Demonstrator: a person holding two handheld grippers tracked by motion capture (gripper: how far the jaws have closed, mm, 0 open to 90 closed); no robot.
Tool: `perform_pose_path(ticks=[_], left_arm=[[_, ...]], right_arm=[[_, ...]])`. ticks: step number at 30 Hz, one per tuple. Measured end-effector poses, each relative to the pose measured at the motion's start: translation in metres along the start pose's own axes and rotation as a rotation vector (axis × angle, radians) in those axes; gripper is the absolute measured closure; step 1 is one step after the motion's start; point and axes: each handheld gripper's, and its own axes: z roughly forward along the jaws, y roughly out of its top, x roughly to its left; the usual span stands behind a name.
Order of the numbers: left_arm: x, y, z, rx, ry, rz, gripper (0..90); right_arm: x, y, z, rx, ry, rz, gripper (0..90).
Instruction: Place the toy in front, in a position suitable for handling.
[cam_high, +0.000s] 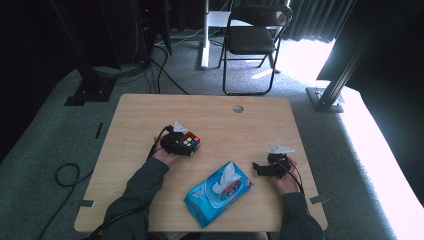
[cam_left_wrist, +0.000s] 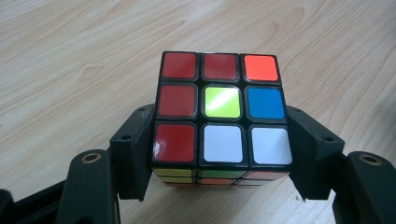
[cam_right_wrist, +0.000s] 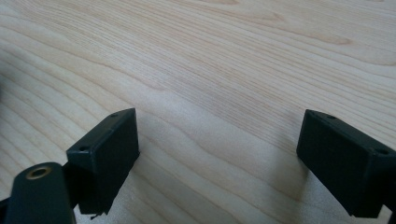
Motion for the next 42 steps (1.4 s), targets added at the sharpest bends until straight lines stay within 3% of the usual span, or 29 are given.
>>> perform_pose_path(ticks=[42], left_arm=[[-0.027, 0.014, 0.020, 0.001, -0.040, 0.056, 34.1]], right_arm=[[0.000, 0.000, 0.000, 0.000, 0.000, 0.000, 12.4]])
